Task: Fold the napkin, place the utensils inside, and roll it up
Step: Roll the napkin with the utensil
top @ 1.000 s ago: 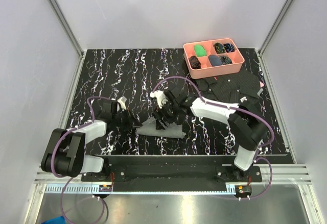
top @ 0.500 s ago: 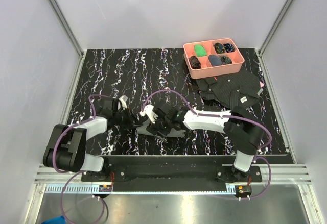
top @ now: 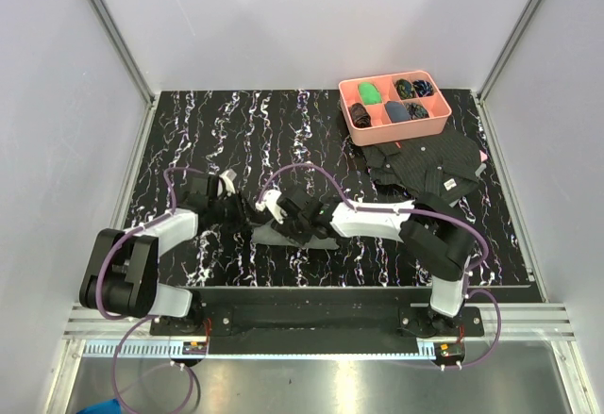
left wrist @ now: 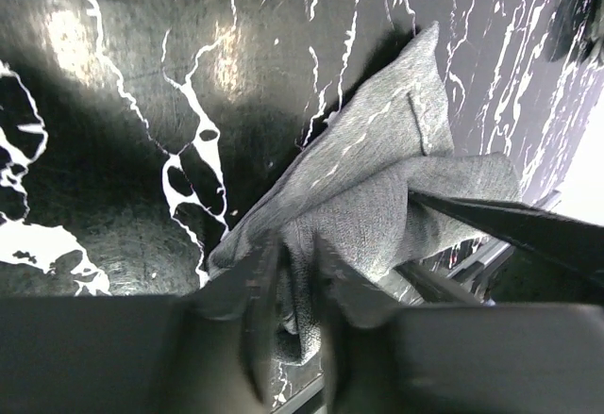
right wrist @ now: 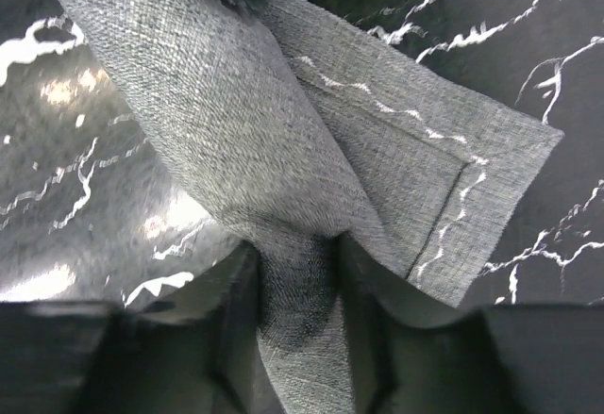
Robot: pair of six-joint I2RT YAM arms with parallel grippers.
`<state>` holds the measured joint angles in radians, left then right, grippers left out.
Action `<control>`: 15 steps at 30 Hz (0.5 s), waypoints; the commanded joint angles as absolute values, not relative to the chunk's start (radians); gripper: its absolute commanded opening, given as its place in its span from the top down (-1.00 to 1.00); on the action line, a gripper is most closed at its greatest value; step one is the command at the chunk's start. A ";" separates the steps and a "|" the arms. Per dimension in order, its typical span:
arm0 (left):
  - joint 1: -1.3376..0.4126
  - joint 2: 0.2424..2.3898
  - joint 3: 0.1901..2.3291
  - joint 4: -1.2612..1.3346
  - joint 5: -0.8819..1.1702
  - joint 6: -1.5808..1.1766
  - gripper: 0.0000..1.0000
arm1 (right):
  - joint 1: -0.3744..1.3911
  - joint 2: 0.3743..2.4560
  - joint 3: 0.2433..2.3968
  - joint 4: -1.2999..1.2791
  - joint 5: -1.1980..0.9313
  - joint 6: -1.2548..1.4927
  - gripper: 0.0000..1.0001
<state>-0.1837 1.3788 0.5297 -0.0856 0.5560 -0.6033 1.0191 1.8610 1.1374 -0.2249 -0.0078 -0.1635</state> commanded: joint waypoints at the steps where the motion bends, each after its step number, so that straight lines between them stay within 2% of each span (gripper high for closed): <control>1: -0.181 1.336 0.626 -0.146 0.514 -0.561 0.16 | 1.020 1.963 1.127 -0.314 -0.049 -0.118 0.29; 3: -0.164 1.292 0.638 -0.189 0.476 -0.548 -0.18 | 1.017 1.962 1.129 -0.321 -0.095 -0.104 0.34; 7: -0.127 1.203 0.631 -0.238 0.416 -0.534 -0.52 | 0.991 1.959 1.154 -0.337 -0.269 -0.075 0.39; 10: -0.121 1.128 0.598 -0.259 0.362 -0.525 -0.61 | 0.956 1.951 1.172 -0.341 -0.392 -0.058 0.41; 15: -0.123 1.060 0.534 -0.219 0.396 -0.560 -0.61 | 0.862 1.989 1.245 -0.385 -0.624 -0.035 0.42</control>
